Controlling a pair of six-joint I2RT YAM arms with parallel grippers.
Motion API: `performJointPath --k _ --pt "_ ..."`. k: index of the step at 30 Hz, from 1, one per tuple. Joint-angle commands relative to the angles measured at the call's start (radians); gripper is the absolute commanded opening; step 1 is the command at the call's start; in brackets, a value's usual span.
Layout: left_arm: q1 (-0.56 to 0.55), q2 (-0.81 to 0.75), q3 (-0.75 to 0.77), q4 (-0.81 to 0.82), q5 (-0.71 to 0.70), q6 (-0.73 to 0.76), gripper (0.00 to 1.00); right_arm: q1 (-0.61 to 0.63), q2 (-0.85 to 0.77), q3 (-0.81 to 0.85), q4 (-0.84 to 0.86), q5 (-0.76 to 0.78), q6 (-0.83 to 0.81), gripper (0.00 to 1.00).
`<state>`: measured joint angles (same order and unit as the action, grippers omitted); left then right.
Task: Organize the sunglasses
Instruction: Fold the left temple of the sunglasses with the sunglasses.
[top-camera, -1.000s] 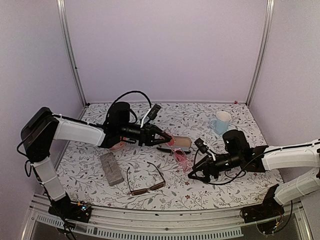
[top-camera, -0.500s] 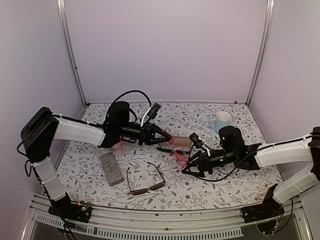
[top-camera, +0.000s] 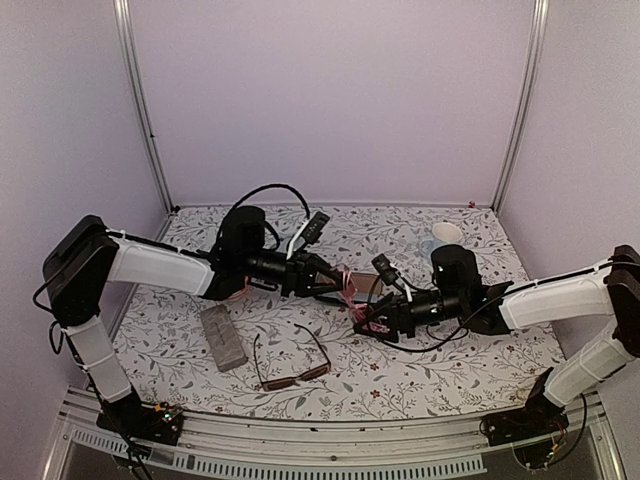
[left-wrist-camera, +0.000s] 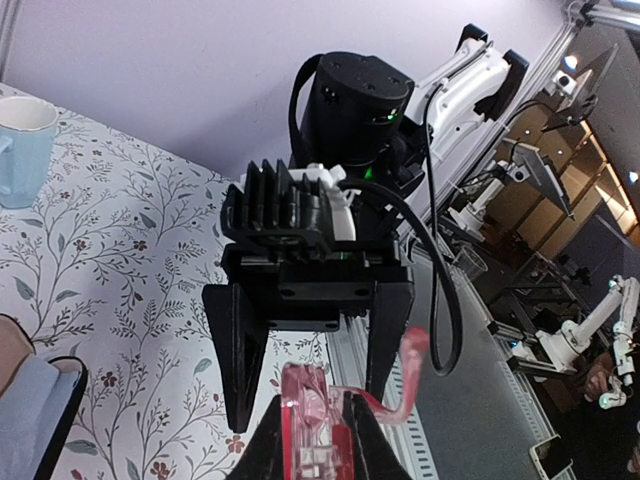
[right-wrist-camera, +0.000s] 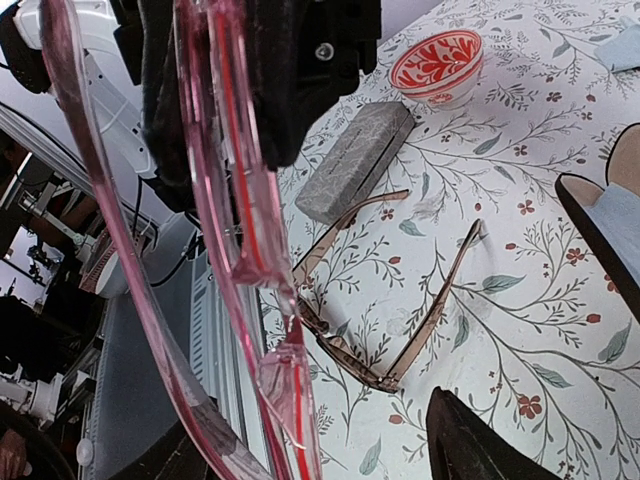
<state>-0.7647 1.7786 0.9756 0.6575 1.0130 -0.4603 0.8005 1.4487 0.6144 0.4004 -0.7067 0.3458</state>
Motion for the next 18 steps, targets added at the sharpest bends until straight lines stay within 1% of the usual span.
performJointPath --k 1,7,10,14,18 --pt "-0.015 0.01 0.002 0.011 0.012 0.016 0.15 0.004 0.018 0.029 0.054 0.016 0.029 0.68" --pt "-0.014 0.009 -0.002 0.013 0.012 0.014 0.17 0.005 0.028 0.016 0.112 -0.039 0.044 0.51" --pt "-0.012 0.008 -0.003 0.021 0.012 0.007 0.19 0.003 0.023 -0.002 0.144 -0.062 0.053 0.44" --pt "-0.005 0.01 -0.014 0.061 0.013 -0.027 0.26 0.001 0.01 -0.025 0.179 -0.078 0.071 0.39" --pt "0.017 0.012 -0.039 0.135 0.014 -0.088 0.33 -0.009 0.0 -0.05 0.202 -0.085 0.089 0.35"
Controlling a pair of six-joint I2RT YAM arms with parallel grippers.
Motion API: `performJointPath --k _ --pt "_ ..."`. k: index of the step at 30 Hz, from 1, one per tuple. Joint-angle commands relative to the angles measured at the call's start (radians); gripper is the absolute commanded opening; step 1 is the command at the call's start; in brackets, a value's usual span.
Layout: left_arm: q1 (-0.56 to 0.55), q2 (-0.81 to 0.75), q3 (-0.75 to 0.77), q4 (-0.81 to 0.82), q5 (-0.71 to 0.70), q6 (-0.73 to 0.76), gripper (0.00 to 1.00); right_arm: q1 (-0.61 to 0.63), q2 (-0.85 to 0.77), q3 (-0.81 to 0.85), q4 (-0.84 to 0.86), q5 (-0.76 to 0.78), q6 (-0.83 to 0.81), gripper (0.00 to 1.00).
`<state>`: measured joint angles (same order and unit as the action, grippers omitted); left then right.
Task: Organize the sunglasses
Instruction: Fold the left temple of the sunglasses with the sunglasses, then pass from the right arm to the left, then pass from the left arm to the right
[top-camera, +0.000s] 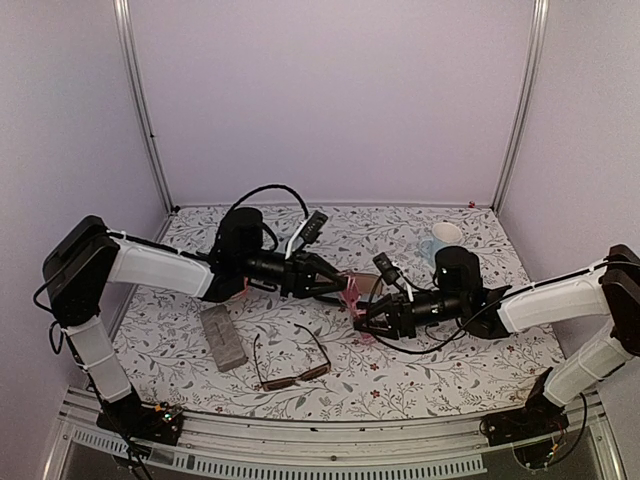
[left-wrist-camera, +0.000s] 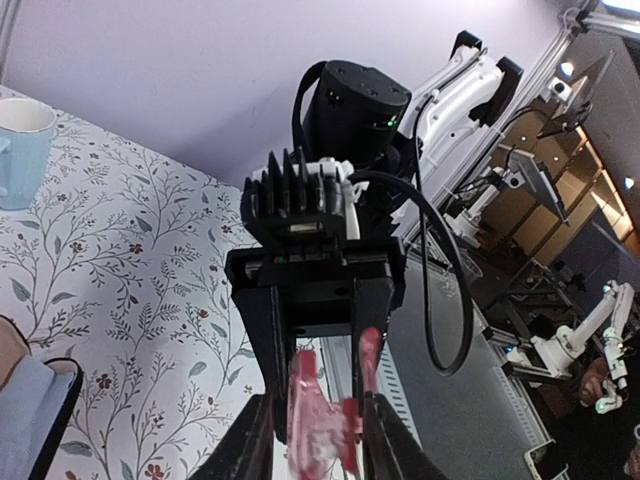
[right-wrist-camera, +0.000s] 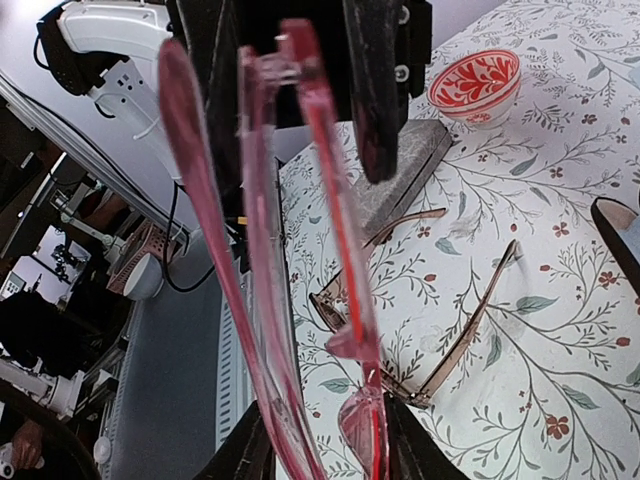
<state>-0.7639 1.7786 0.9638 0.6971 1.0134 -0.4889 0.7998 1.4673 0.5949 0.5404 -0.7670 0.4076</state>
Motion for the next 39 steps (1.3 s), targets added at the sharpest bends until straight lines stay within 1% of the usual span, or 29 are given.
performJointPath --k 1,4,10,13,17,24,25,27,31,36,39 --pt "0.022 0.012 -0.033 0.117 0.013 -0.073 0.34 -0.011 -0.021 -0.039 0.069 -0.026 0.034 0.35" --pt "0.032 0.013 -0.045 0.153 0.014 -0.106 0.37 -0.017 -0.024 -0.053 0.093 -0.032 0.045 0.32" --pt "0.038 0.015 -0.049 0.159 0.008 -0.115 0.38 -0.024 -0.011 -0.064 0.156 -0.034 0.084 0.29" --pt "0.045 0.007 -0.064 0.161 -0.015 -0.115 0.41 -0.029 0.002 -0.074 0.204 -0.037 0.114 0.27" --pt "0.061 -0.01 -0.096 0.17 -0.076 -0.127 0.47 -0.04 0.026 -0.084 0.266 -0.035 0.17 0.25" --pt "0.107 -0.062 -0.222 0.329 -0.229 -0.231 0.6 -0.048 0.028 -0.09 0.338 0.032 0.245 0.24" --pt "0.105 -0.063 -0.236 0.341 -0.246 -0.238 0.64 -0.048 0.031 -0.09 0.354 0.041 0.261 0.24" --pt "0.087 -0.058 -0.248 0.368 -0.267 -0.252 0.66 -0.047 0.039 -0.089 0.397 0.054 0.289 0.23" --pt "0.032 -0.023 -0.24 0.407 -0.311 -0.277 0.69 -0.043 0.069 -0.077 0.466 0.058 0.338 0.23" --pt "-0.023 0.023 -0.219 0.492 -0.357 -0.337 0.71 -0.029 0.094 -0.057 0.473 0.072 0.342 0.23" --pt "-0.04 0.037 -0.215 0.5 -0.386 -0.344 0.73 -0.024 0.103 -0.054 0.497 0.073 0.353 0.24"
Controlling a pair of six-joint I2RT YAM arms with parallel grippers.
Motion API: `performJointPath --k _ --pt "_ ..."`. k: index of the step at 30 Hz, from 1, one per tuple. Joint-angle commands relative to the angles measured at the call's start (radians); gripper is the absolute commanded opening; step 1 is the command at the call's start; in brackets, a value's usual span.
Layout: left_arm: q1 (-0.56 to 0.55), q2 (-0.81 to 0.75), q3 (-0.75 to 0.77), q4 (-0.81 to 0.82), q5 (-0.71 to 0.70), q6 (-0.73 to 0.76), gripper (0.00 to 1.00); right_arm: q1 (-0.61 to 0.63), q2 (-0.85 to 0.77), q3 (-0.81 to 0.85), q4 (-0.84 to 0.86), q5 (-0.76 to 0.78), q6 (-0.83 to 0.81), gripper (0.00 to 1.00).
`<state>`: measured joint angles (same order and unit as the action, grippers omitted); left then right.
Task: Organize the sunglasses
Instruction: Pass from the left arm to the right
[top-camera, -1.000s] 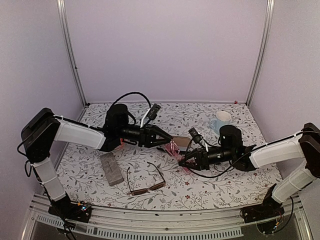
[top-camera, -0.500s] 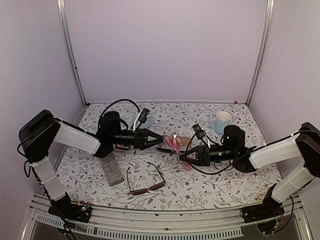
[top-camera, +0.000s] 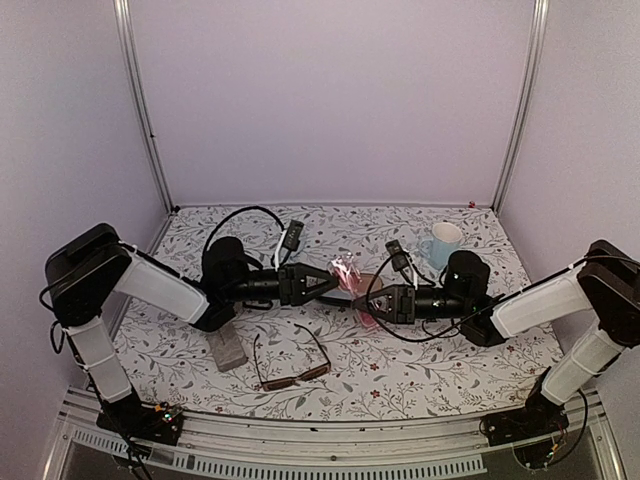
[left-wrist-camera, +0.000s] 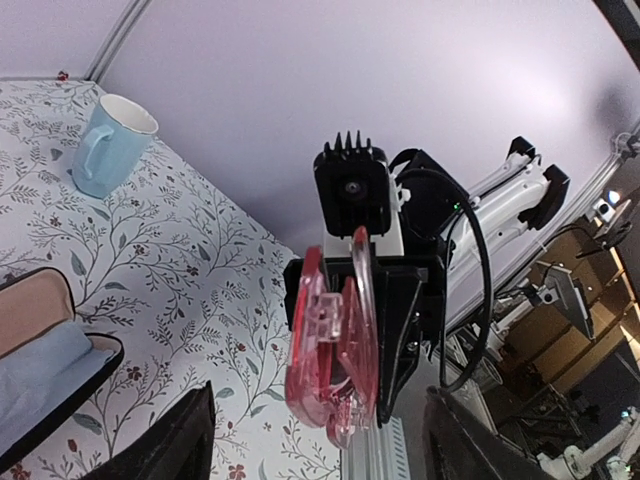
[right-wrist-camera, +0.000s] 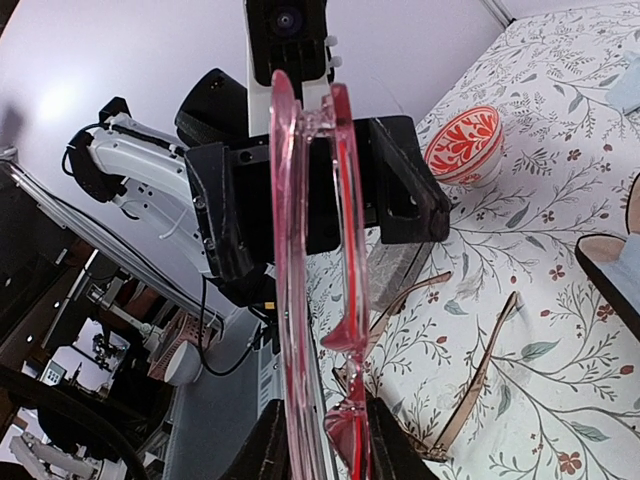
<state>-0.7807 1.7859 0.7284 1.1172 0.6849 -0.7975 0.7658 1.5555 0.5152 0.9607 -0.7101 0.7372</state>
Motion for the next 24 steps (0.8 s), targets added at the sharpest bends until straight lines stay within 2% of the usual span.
performJointPath --k 1,9,16,24 --pt "-0.028 0.035 0.02 0.079 -0.063 -0.038 0.74 0.013 0.017 0.027 0.082 0.016 0.027 0.24" --pt "-0.069 0.071 0.054 0.093 -0.064 -0.049 0.73 0.028 0.057 0.035 0.137 0.014 0.051 0.24" --pt "-0.081 0.079 0.067 0.092 -0.06 -0.046 0.56 0.031 0.089 0.024 0.204 0.014 0.09 0.24" --pt "-0.085 0.086 0.072 0.087 -0.046 -0.033 0.41 0.033 0.098 0.024 0.212 0.025 0.103 0.25"
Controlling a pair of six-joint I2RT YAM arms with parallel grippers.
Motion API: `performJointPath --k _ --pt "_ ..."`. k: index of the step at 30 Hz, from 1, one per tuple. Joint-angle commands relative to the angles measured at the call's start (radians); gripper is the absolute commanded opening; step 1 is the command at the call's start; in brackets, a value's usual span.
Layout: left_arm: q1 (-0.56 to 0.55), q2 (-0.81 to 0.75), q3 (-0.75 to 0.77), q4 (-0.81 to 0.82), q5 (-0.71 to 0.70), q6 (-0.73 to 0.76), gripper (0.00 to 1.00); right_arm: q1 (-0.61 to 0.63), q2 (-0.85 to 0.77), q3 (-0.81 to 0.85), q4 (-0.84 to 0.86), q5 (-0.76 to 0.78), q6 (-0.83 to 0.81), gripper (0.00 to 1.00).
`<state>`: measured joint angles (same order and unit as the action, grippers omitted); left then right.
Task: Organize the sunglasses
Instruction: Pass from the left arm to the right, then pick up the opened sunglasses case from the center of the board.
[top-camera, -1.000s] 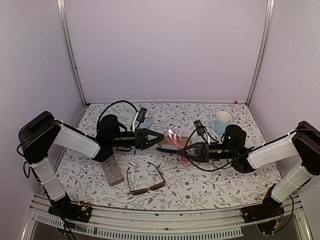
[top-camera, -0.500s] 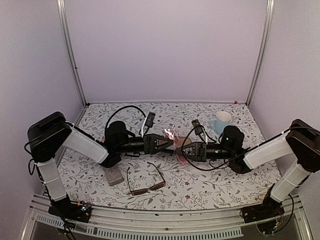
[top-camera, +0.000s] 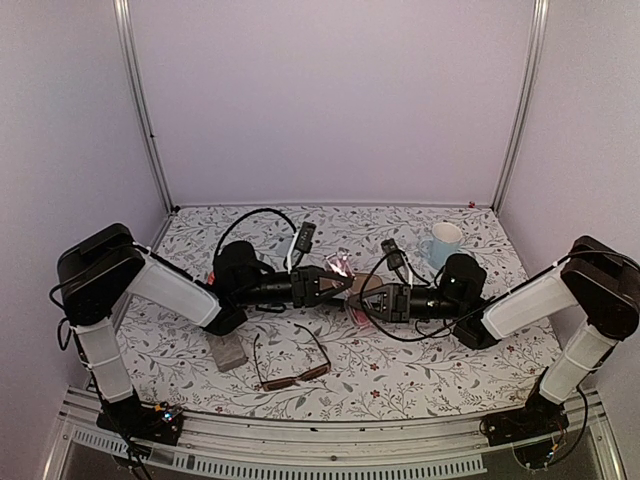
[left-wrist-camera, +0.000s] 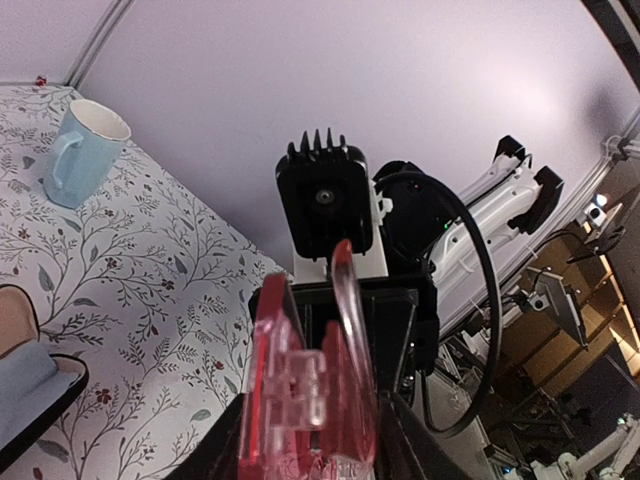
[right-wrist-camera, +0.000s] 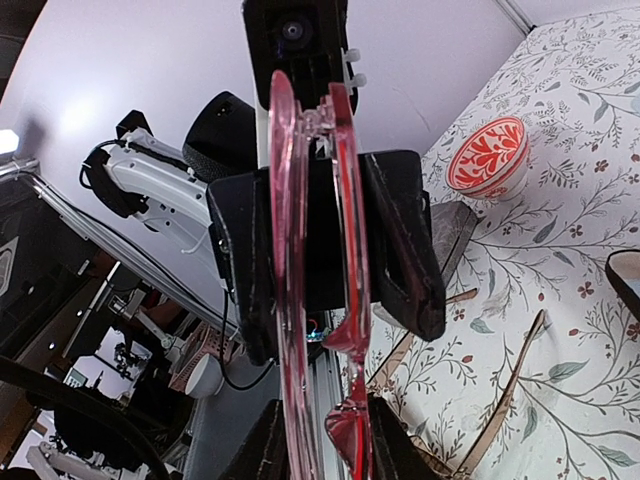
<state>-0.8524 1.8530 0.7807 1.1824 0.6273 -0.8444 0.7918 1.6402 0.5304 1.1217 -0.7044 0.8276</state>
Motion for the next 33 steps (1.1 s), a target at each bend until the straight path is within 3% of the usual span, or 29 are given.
performJointPath --k 1,8,17,22,27,33 --pt "-0.013 0.018 0.02 0.02 0.013 0.017 0.39 0.007 0.013 0.009 0.05 0.021 0.014 0.26" --pt "-0.013 0.009 0.022 0.008 0.014 0.034 0.29 0.007 0.013 0.008 0.033 0.035 0.015 0.32" --pt "0.008 -0.055 0.038 -0.132 -0.002 0.13 0.22 0.006 -0.042 0.012 -0.115 0.071 -0.047 0.61" --pt "0.041 -0.115 0.046 -0.25 -0.02 0.211 0.21 -0.011 -0.143 0.03 -0.364 0.169 -0.149 0.72" --pt "0.057 -0.188 0.083 -0.483 -0.081 0.369 0.19 -0.093 -0.219 0.062 -0.647 0.34 -0.201 0.74" --pt "0.057 -0.267 0.13 -0.722 -0.254 0.526 0.19 -0.144 -0.11 0.264 -1.037 0.613 -0.298 0.73"
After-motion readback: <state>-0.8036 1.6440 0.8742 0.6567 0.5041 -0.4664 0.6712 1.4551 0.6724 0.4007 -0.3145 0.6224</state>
